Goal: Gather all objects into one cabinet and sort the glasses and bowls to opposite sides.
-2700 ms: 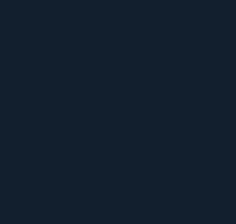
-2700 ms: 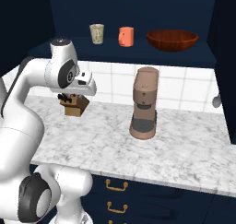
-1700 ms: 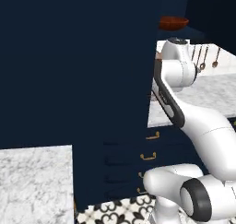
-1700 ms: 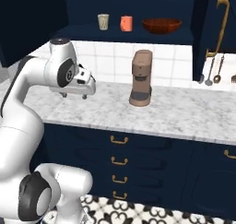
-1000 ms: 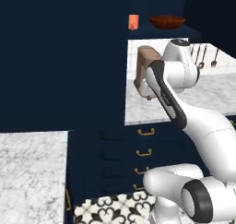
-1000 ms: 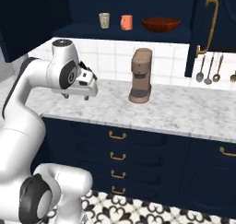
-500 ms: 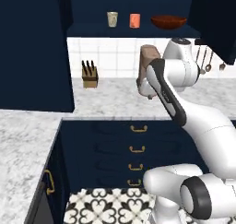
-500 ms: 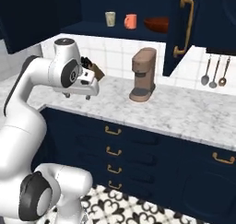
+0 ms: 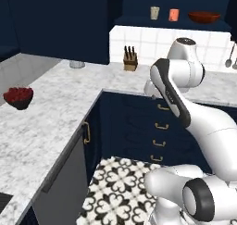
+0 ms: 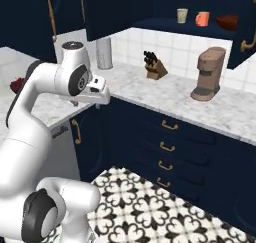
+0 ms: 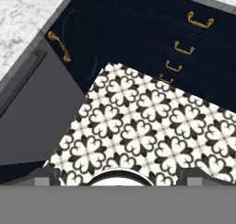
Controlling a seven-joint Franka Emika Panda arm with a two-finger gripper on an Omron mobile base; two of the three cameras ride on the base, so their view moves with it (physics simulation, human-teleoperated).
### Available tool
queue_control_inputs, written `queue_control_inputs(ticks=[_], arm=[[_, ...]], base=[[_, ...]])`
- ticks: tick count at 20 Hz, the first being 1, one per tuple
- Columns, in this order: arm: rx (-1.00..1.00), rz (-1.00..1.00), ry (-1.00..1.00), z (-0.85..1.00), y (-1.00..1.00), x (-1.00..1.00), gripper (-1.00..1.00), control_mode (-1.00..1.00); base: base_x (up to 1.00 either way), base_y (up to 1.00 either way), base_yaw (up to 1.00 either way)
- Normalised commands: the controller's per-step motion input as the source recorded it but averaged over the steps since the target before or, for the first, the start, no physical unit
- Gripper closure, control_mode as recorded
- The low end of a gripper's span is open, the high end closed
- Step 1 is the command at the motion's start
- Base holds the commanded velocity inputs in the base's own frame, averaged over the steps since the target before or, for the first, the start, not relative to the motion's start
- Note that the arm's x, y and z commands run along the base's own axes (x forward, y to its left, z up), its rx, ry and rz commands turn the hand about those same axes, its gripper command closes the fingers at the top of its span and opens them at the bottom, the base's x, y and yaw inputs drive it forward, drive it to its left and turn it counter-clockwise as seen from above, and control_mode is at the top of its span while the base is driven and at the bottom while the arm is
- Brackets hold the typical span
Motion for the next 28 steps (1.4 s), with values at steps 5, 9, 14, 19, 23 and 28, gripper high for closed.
queue_control_inputs(ticks=[5, 9, 14, 19, 23, 28], arm=[[0.0, 0.0, 0.0, 0.0, 0.0, 0.0, -1.0, 1.0], [0.0, 0.0, 0.0, 0.0, 0.0, 0.0, -1.0, 1.0], [0.0, 0.0, 0.0, 0.0, 0.0, 0.0, -1.0, 1.0], [0.0, 0.0, 0.0, 0.0, 0.0, 0.0, -1.0, 1.0], [0.0, 0.0, 0.0, 0.0, 0.0, 0.0, -1.0, 1.0], [0.0, 0.0, 0.0, 0.0, 0.0, 0.0, -1.0, 1.0]], base=[[-0.6, 0.18, 0.51], [-0.48, 0.17, 0.53], [-0.18, 0.11, 0.61], [0.0, 0.03, 0.69], [0.0, 0.0, 0.38], [0.0, -0.5, 0.4]])
